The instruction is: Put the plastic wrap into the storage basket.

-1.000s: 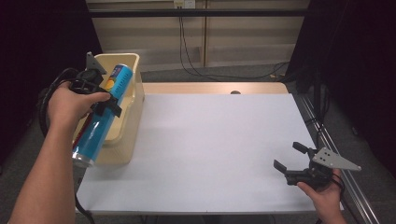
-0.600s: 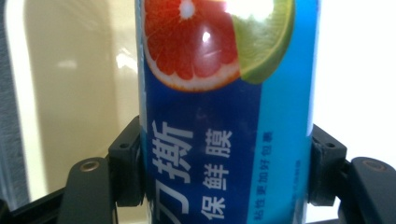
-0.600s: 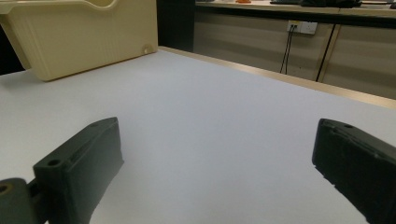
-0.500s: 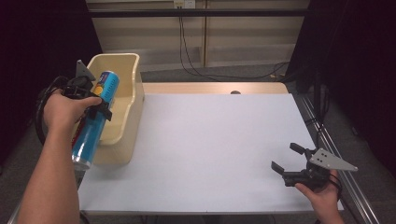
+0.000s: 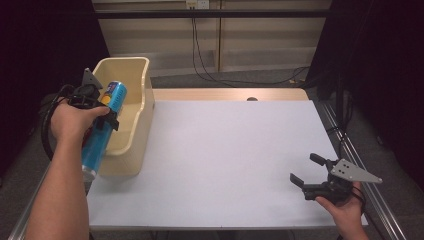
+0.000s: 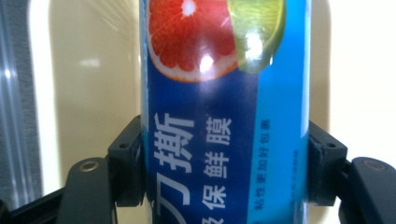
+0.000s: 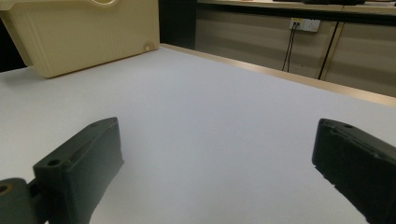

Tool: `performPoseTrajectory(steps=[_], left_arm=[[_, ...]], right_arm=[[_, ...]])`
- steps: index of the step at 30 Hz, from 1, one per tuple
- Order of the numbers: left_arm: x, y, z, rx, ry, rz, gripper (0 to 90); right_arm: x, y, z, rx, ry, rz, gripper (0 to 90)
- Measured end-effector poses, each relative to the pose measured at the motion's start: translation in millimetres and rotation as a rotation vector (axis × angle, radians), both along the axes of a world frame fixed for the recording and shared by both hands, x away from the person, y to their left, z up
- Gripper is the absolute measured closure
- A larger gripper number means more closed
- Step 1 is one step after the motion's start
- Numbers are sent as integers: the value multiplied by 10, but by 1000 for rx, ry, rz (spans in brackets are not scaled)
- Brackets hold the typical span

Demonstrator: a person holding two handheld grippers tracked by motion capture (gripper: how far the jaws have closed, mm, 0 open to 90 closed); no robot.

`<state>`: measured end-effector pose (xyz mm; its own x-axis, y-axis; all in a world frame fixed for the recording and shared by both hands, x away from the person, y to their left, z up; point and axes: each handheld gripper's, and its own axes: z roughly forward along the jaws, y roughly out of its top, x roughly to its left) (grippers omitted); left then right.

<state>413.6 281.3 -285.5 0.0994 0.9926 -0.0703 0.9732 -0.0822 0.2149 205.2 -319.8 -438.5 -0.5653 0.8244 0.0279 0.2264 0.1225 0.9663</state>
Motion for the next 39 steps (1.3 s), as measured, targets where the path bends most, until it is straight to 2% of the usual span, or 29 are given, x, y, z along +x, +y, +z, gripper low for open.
performPoseTrajectory(steps=[3, 4, 5, 6, 7, 8, 9, 10, 13, 17, 18, 22, 24, 25, 26, 28, 30, 31, 35, 39], left_arm=[[-10, 4, 73, -14, -33, 0, 307], [-10, 4, 73, -14, -33, 0, 301], [-36, 11, 226, -68, -110, -9, 297], [-36, 11, 226, -68, -110, -9, 293], [-62, -29, 353, -81, -121, -19, 284], [-79, -70, 419, -82, -132, -27, 273], [-79, -70, 419, -82, -132, -27, 258], [-104, -132, 492, -107, -152, -43, 251], [-123, -262, 504, -143, -185, -88, 228], [-137, -453, 445, -182, -228, -140, 189], [-141, -510, 419, -197, -253, -167, 184], [-176, -691, 322, -256, -313, -204, 179], [-186, -736, 294, -261, -326, -221, 177], [-210, -831, 241, -277, -345, -249, 176], [-210, -831, 241, -277, -345, -249, 174], [-257, -957, 155, -316, -379, -281, 167], [-276, -994, 126, -325, -383, -290, 165], [-309, -1057, 56, -339, -391, -314, 162], [-371, -1161, -113, -363, -400, -341, 158], [-437, -1253, -285, -369, -410, -376, 148]], right_arm=[[-2, -5, 3, 2, -2, 1, 14], [-3, -7, 5, 2, -1, 2, 14], [-3, -7, 5, 1, -1, 1, 14], [-3, -7, 5, 1, -1, 1, 14], [2, -1, 2, 7, 4, 2, 14], [5, 1, 2, 7, 5, 2, 14], [11, 3, 3, 6, 2, 3, 14], [9, 5, 6, 6, 4, 4, 14], [0, 10, 13, 8, 1, 8, 14], [6, 8, 17, 6, -4, 10, 14], [9, 10, 16, 8, -2, 11, 14], [12, 17, 10, 5, -1, 13, 14], [8, 19, 8, 3, 0, 14, 14], [8, 19, 7, 3, -1, 14, 14], [8, 19, 7, 3, -1, 14, 14], [11, 22, 16, 8, -3, 12, 14], [12, 23, 19, 9, -3, 13, 14], [12, 28, 16, 4, -5, 15, 14], [9, 33, 13, 4, -2, 18, 14], [10, 34, 10, 4, -1, 17, 14]])
